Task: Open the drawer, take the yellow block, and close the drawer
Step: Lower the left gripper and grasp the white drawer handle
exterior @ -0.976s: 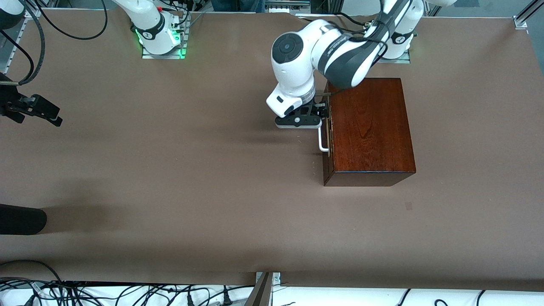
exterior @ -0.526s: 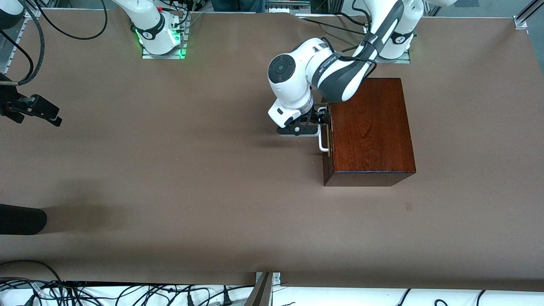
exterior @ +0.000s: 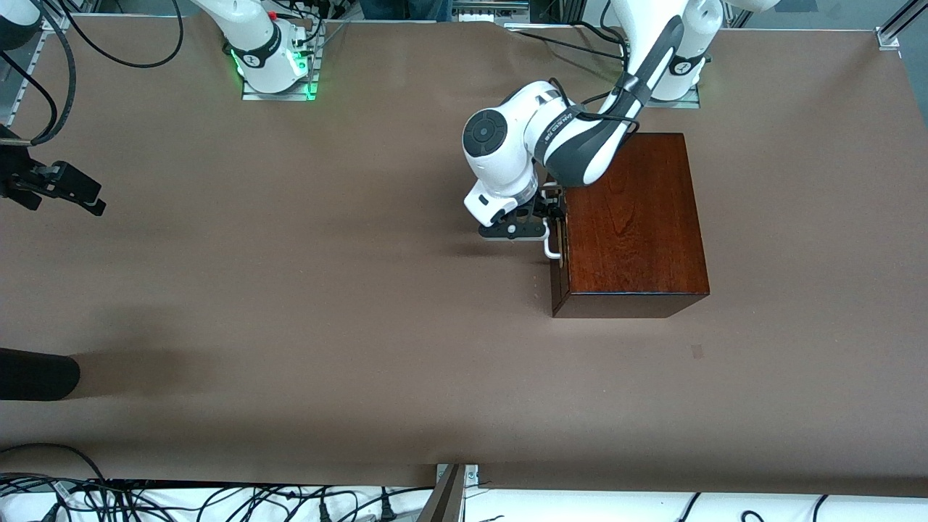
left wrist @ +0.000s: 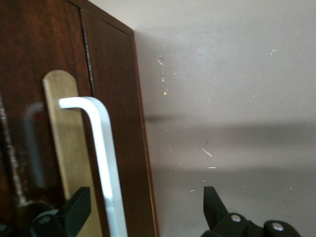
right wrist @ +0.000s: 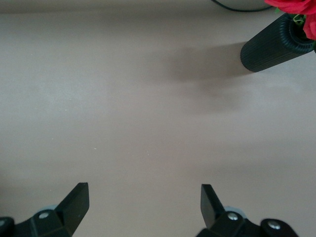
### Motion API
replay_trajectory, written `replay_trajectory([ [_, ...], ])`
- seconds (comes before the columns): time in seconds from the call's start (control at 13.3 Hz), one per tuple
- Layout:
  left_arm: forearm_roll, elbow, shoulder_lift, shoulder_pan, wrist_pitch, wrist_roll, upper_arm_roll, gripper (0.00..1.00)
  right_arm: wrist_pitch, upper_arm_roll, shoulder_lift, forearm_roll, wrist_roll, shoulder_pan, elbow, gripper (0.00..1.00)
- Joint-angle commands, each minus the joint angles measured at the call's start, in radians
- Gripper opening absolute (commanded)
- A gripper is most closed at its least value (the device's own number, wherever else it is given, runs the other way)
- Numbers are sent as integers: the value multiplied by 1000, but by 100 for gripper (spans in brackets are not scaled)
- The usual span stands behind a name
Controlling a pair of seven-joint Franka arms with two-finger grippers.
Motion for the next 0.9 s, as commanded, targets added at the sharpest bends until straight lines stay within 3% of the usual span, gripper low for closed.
replay_trajectory([
  [0.0, 32, -8, 17, -38, 30, -18, 28, 100, -2, -2, 3, 18, -15, -5, 9, 100],
  [0.53, 14, 0, 38, -51, 63, -60, 31, 100, -5, -16, 5, 23, -9, -5, 9, 100],
  [0.83, -63, 19, 58, -62, 90, -130, 31, 100, -6, -28, 5, 41, -12, -5, 9, 100],
])
